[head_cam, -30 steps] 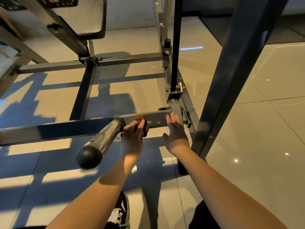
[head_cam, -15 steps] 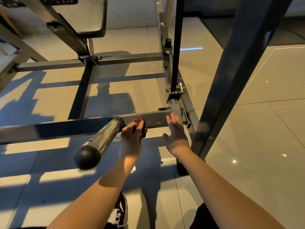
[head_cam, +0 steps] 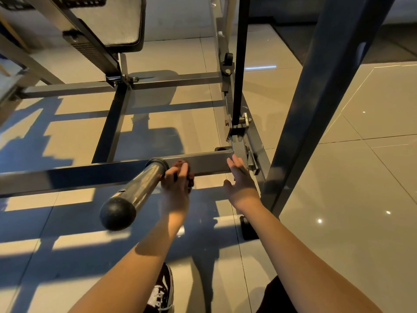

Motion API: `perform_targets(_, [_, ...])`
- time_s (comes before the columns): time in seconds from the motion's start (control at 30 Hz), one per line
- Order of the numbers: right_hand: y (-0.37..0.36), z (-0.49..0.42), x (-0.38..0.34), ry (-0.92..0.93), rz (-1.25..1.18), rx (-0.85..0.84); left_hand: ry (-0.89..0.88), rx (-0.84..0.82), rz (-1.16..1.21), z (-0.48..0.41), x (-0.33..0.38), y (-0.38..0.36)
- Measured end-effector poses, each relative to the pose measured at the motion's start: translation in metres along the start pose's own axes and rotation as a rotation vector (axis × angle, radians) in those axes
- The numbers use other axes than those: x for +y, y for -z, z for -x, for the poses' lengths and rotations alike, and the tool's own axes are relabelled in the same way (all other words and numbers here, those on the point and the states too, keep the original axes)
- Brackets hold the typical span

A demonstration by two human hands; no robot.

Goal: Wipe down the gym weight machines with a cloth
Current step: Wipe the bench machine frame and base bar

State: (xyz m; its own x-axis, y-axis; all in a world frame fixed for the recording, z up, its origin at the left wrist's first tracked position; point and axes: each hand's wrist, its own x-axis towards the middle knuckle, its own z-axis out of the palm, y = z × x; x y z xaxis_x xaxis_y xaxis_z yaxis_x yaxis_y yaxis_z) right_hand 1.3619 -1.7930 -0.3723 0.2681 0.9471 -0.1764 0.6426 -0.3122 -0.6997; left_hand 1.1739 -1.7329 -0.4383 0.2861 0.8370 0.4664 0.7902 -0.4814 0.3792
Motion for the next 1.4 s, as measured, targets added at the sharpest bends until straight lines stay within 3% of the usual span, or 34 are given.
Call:
perform_targets(0.13, [-0.003, 0.0, -0.002, 0.033, 0.056, -0.014, 0.057, 0.09, -0.012, 0.003, 0.012, 0.0])
perform_targets(0.3, [0.002, -0.003, 0.007, 0.067, -0.021, -0.003, 0.007, -0.022, -0.034, -0.013, 0.066, -0.018])
perform_targets(0.47, [0.004, 0.0, 0.008, 0.062, -0.051, -0.023, -0.047, 0.033, -0.064, -0.007, 0.022, -0.006])
perform_targets(0.57, [0.007, 0.001, 0.0, 0.026, -0.092, -0.029, 0.294, 0.025, 0.159, -0.014, 0.01, 0.009])
perform_targets(0.63, [0.015, 0.01, -0.005, -0.04, -0.201, -0.035, 0.502, -0.093, 0.343, -0.021, 0.028, 0.018])
perform_targets(0.7, [0.02, 0.029, -0.002, -0.076, -0.358, -0.045, 0.589, -0.253, 0.351, -0.016, 0.059, 0.029])
perform_targets(0.77, [0.018, 0.054, 0.005, -0.07, -0.484, -0.034, 0.545, -0.364, 0.462, -0.007, 0.097, 0.038])
perform_targets(0.87, [0.016, 0.083, 0.018, -0.056, -0.607, 0.053, 0.415, -0.463, 0.549, 0.016, 0.134, 0.03])
perform_targets(1.03, [0.028, 0.116, 0.051, -0.161, -0.57, 0.202, 0.448, -0.598, 0.747, 0.04, 0.171, 0.027])
perform_targets(1.17, [0.052, 0.129, 0.071, -0.266, -0.569, 0.485, 0.465, -0.64, 0.872, 0.043, 0.189, 0.022])
perform_targets(1.27, [0.075, 0.125, 0.069, -0.21, -0.613, 0.679, 0.483, -0.625, 0.865, 0.033, 0.205, 0.016])
perform_targets(1.4, [0.087, 0.097, 0.052, -0.147, -0.572, 0.686, 0.533, -0.647, 0.906, 0.023, 0.212, 0.007])
